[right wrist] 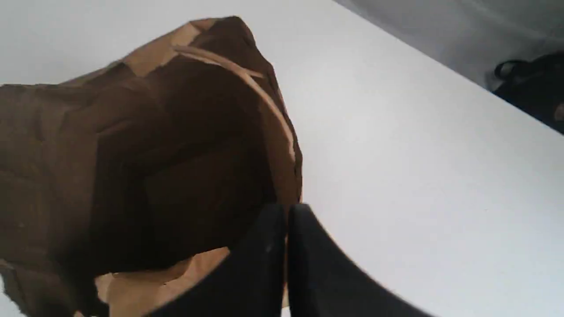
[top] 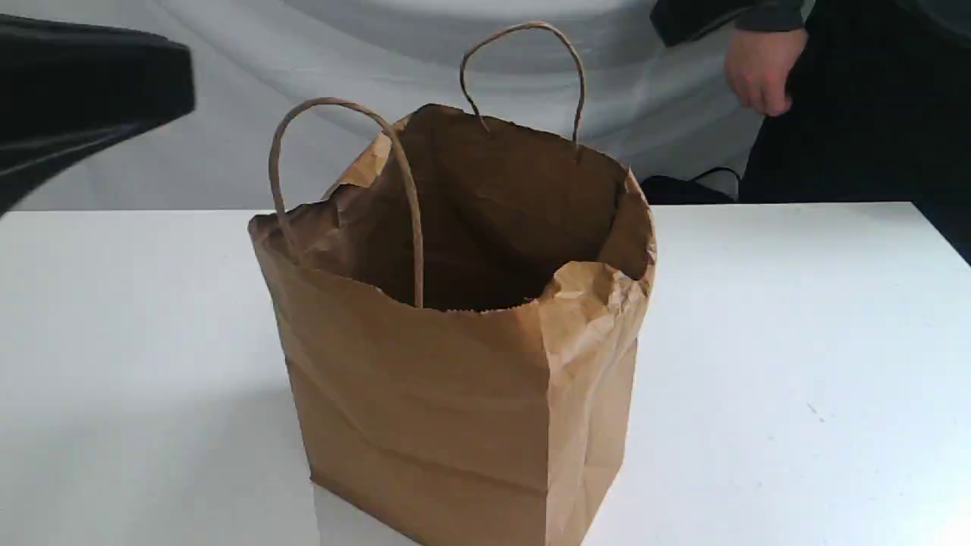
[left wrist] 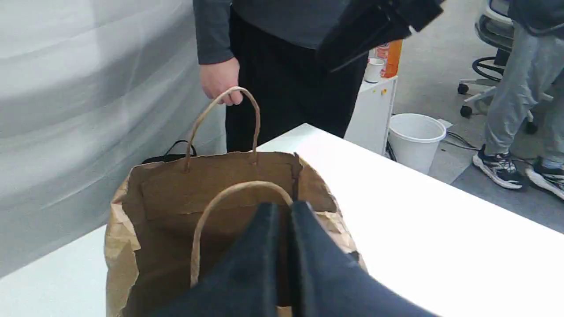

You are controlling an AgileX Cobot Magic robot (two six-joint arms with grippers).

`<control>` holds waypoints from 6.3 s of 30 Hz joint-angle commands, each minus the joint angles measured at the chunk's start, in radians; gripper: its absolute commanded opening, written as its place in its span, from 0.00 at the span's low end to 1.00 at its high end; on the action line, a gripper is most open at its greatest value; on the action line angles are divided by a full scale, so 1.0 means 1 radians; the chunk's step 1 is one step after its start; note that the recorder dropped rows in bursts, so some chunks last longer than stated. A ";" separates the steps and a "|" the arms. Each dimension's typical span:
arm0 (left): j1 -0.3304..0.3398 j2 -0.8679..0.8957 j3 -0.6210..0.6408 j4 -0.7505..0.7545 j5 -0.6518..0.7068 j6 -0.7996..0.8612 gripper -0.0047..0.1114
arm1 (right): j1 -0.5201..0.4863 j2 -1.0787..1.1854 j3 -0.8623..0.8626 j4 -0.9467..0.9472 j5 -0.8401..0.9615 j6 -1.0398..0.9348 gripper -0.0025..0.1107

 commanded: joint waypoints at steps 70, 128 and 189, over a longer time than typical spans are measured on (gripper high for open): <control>0.002 -0.429 0.197 0.672 -0.004 -0.735 0.04 | -0.066 -1.013 1.326 0.142 -1.093 -0.129 0.02; 0.002 -0.432 0.199 0.672 -0.004 -0.731 0.04 | -0.348 -1.528 1.832 -0.355 -1.145 0.361 0.02; 0.631 -0.780 0.809 0.724 -0.313 -0.739 0.04 | -0.348 -1.528 1.832 -0.352 -1.145 0.361 0.02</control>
